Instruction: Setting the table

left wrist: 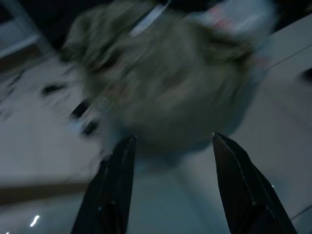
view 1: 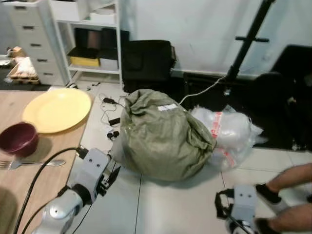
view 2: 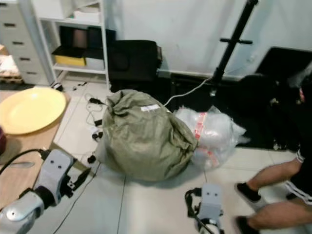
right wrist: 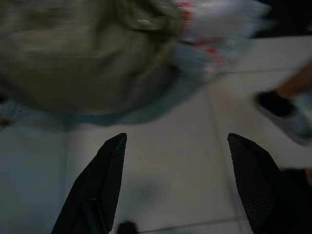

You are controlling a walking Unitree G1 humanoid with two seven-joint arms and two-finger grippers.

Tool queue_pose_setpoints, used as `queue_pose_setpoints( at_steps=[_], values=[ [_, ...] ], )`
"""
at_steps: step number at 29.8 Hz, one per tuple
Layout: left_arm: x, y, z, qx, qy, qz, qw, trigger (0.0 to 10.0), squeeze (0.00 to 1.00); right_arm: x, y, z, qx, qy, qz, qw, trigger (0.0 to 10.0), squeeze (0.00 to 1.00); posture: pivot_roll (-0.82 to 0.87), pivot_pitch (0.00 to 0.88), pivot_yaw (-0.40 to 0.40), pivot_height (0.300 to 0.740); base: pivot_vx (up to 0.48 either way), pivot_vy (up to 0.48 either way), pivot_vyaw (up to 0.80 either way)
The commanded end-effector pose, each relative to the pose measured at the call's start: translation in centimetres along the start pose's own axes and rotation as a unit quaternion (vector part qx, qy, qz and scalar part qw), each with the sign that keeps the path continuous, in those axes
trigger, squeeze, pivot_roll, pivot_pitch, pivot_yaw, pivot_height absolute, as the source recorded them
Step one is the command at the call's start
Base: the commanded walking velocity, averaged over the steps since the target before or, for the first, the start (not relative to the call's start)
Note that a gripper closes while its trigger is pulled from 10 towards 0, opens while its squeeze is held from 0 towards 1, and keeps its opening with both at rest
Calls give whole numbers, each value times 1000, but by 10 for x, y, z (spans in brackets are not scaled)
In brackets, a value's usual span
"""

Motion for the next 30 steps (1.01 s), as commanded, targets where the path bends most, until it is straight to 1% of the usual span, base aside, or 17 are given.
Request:
queue_pose_setpoints(
  at_steps=[1, 4, 7, 8, 9, 10, 11, 14, 16, 18, 19, 21, 25, 26, 27, 30],
  values=[
    [-2, -3, -10, -4, 16, -11, 1000, 10000, 0, -2, -8, -6, -1, 7, -16, 1000, 10000, 0, 47, 52, 68, 740, 0, 0, -775],
    [1, -1, -13, -8, 21, -9, 1000, 10000, 0, -2, -9, -10, -4, 15, -16, 1000, 10000, 0, 49, 49, 69, 740, 0, 0, -779],
    [2, 6, -34, -32, 54, 15, 998, 10000, 0, -2, -5, -17, -10, 30, -9, 999, 10000, 0, 46, 42, 72, 740, 0, 0, -775],
    [-2, 11, -50, -34, 80, 33, 996, 10000, 0, 0, -1, -18, -12, 31, -5, 999, 10000, 0, 47, 40, 71, 740, 0, 0, -775],
    [-2, 11, -50, -34, 80, 33, 996, 10000, 0, 0, -1, -18, -12, 31, -5, 999, 10000, 0, 47, 40, 71, 740, 0, 0, -775],
    [-5, 13, -57, -38, 92, 39, 994, 10000, 0, 0, 0, -17, -13, 31, -3, 999, 10000, 0, 50, 38, 70, 740, 0, 0, -775],
    [-11, 16, -72, -46, 117, 50, 991, 10000, 0, 2, 4, -16, -15, 31, 3, 999, 10000, 0, 57, 37, 64, 740, 0, 0, -775],
    [-22, 20, -93, -65, 152, 69, 984, 10000, 0, 6, 12, -14, -18, 31, 15, 999, 10000, 0, 63, 35, 61, 740, 0, 0, -775],
    [-28, 21, -105, -75, 171, 78, 979, 10000, 0, 7, 16, -13, -20, 29, 22, 999, 10000, 0, 65, 33, 59, 740, 0, 0, -775],
    [-30, 21, -108, -78, 177, 80, 978, 10000, 0, 7, 17, -13, -21, 28, 24, 999, 10000, 0, 65, 33, 59, 740, 0, 0, -775],
    [-36, 21, -118, -81, 192, 83, 974, 10000, 0, 9, 20, -11, -22, 27, 28, 999, 10000, 0, 68, 32, 58, 740, 0, 0, -775],
    [-42, 23, -131, -93, 212, 94, 968, 10000, 0, 9, 22, -12, -23, 28, 30, 999, 10000, 0, 70, 29, 57, 740, 0, 0, -775],
    [-55, 27, -153, -105, 248, 117, 956, 10000, 0, 8, 24, -17, -27, 39, 34, 998, 10000, 0, 70, 26, 57, 740, 0, 0, -775],
    [-61, 28, -161, -110, 261, 125, 951, 10000, 0, 7, 24, -21, -30, 47, 38, 998, 10000, 0, 68, 25, 57, 740, 0, 0, -775],
    [-61, 28, -161, -110, 261, 125, 951, 10000, 0, 7, 24, -21, -30, 47, 38, 998, 10000, 0, 68, 25, 57, 740, 0, 0, -775],
    [-68, 27, -174, -118, 281, 136, 943, 10000, 0, 3, 28, -32, -38, 69, 54, 995, 10000, 0, 65, 25, 57, 740, 0, 0, -775]
  ],
)
Point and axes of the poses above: a point about 5 cm out from each wrist's last joint towards the gripper, its own x axis pointing out of the wrist towards the gripper, its own z axis along the axis of the wrist's last joint, y = z × x, the point moved 3 cm from there along x, pointing out of the wrist towards the gripper
